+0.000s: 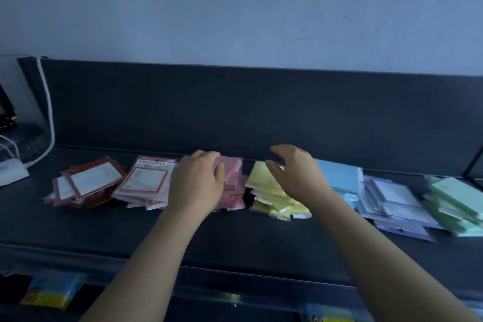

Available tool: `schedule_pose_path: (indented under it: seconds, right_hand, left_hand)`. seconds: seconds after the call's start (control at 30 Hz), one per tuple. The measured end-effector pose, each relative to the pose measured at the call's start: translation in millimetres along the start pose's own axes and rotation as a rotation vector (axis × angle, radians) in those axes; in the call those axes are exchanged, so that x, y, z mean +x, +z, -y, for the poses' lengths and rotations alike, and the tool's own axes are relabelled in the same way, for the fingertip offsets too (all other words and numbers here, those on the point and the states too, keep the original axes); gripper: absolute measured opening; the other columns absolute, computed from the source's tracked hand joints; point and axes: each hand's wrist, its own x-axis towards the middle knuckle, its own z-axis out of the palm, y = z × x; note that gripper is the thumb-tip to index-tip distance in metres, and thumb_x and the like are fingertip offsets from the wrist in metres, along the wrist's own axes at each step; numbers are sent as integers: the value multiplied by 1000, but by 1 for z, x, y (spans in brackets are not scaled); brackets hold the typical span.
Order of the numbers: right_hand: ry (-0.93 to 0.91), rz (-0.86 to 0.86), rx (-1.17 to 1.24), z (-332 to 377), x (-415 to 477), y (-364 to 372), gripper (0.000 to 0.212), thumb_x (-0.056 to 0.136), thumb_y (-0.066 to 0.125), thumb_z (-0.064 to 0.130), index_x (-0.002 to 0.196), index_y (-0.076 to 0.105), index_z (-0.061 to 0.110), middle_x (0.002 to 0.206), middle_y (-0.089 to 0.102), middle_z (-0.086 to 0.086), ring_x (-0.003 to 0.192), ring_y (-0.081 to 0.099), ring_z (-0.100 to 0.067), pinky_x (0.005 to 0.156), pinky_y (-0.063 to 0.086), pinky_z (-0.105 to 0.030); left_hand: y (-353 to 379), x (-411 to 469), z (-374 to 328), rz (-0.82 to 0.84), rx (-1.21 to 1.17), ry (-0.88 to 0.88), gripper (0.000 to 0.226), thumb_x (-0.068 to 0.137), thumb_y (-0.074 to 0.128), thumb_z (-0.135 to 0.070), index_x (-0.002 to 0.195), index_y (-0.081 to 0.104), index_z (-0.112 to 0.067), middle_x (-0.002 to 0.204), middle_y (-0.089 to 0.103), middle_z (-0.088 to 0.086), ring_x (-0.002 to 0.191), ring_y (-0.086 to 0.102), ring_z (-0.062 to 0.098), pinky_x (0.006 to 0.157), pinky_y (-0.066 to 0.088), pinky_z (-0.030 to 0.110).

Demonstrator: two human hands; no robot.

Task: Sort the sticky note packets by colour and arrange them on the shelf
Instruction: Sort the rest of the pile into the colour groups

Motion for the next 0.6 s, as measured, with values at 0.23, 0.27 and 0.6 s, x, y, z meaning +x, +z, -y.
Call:
schedule_pose_path:
  seconds: [0.23,0.27,0.6]
  right_hand:
    - [48,-84,-81,-63,-45,-53,43,97,49,32,138,48,17,139,52,4,128,45,-21,100,35,-28]
    - [58,-94,-89,-74,-52,-62,44,97,49,32,139,48,18,140,52,4,128,45,-20,100,35,-27]
    - [193,-106,-173,-208,-131,-165,36,95,50,26,125,57,8,127,60,-3,118,50,-26,94,36,-29]
  left_hand:
    - [18,-15,-80,19,-20,113,36,97,47,-28,131,57,-19,129,59,-1,113,53,23,92,41,34]
    - [23,-19,-94,26,-33,128,37,97,48,-27,132,57,-18,129,59,0,113,52,24,93,42,35]
    - [85,-71,-259,98,-139,212,35,97,48,-28,129,59,-17,129,60,0,116,52,25,97,39,35]
